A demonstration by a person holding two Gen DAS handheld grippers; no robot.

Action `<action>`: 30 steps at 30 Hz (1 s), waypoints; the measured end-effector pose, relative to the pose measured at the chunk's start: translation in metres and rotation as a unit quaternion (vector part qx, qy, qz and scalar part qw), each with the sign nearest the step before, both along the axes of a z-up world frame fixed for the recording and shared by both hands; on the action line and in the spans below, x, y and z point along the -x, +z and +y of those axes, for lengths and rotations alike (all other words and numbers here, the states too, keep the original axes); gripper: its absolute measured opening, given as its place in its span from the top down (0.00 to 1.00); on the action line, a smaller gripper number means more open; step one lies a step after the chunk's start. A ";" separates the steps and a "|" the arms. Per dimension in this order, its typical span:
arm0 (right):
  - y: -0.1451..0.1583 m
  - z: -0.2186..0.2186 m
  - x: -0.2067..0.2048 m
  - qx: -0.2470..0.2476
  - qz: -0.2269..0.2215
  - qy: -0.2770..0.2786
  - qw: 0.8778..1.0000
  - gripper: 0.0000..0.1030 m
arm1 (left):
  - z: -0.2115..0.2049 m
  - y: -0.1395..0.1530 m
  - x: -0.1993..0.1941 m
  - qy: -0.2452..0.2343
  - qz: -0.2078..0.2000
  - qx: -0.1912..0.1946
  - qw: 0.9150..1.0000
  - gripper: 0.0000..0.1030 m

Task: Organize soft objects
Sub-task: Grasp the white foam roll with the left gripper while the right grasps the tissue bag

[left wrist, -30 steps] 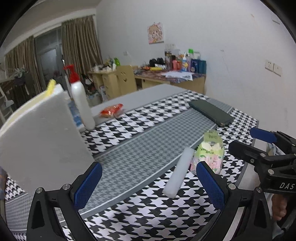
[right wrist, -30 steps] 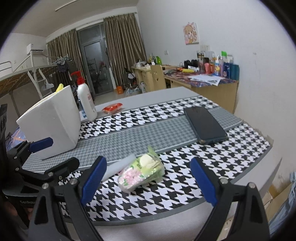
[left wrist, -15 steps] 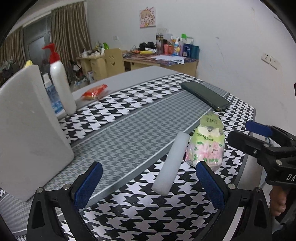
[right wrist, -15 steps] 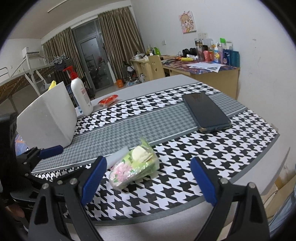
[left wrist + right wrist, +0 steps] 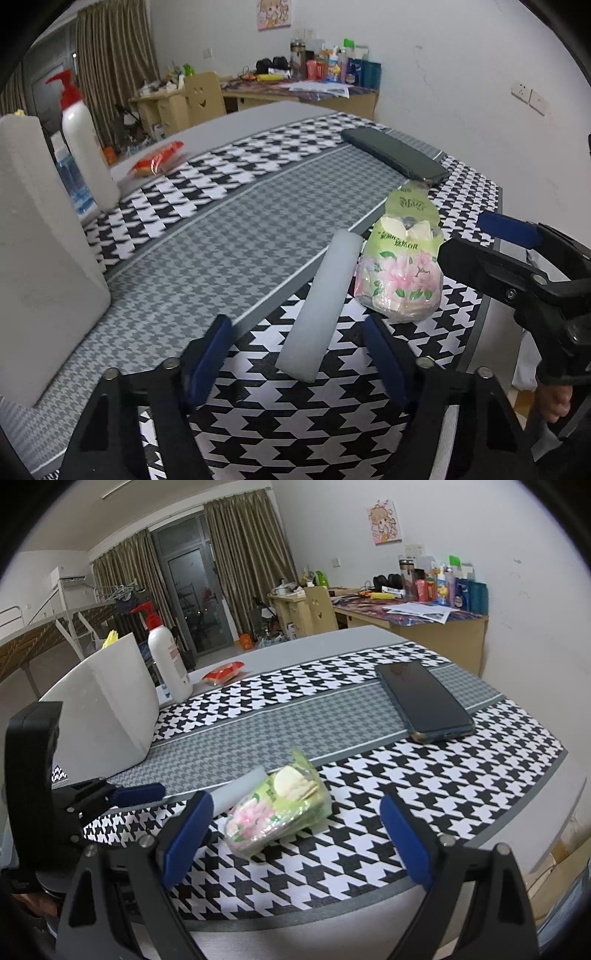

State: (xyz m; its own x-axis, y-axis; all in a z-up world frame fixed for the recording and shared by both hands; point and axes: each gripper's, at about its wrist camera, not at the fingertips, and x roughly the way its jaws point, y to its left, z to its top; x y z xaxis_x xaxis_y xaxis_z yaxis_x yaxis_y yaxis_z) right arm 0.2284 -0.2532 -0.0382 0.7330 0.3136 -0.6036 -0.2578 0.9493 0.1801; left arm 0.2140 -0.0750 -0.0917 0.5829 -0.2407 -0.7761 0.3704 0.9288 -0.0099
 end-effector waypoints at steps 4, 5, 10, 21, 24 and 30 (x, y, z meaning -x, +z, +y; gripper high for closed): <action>-0.002 0.001 -0.003 -0.002 0.005 0.002 1.000 0.09 | -0.006 -0.002 0.001 -0.009 -0.001 -0.007 1.000 0.44; -0.002 0.001 -0.004 -0.002 0.006 0.002 1.000 0.09 | -0.007 -0.001 0.001 -0.012 -0.001 -0.007 1.000 0.46; -0.006 0.001 -0.005 -0.003 0.011 0.003 1.000 0.09 | -0.011 -0.001 0.001 -0.027 -0.007 -0.008 1.000 0.58; -0.008 0.005 -0.009 -0.010 0.022 0.004 1.000 0.09 | -0.014 0.002 0.007 -0.036 -0.029 -0.028 0.999 0.82; -0.007 0.006 -0.008 -0.011 0.020 0.004 1.000 0.09 | -0.008 0.007 0.008 -0.025 -0.035 -0.018 0.999 0.82; -0.005 0.012 -0.006 -0.003 0.015 0.008 1.000 0.09 | 0.012 0.018 0.007 0.016 -0.052 -0.003 0.999 0.82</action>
